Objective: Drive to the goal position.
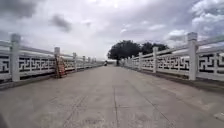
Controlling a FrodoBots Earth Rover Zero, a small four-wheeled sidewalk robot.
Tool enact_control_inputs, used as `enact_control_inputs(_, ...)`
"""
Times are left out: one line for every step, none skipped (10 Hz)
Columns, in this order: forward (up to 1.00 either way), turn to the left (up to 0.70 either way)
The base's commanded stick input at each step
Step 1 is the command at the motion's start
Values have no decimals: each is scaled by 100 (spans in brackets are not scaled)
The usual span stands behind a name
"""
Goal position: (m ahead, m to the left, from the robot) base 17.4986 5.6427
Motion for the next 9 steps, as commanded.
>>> enact_control_inputs(70, 0)
enact_control_inputs(70, 0)
enact_control_inputs(70, 0)
enact_control_inputs(70, 0)
enact_control_inputs(70, 0)
enact_control_inputs(70, 0)
enact_control_inputs(70, 0)
enact_control_inputs(70, 0)
enact_control_inputs(70, 0)
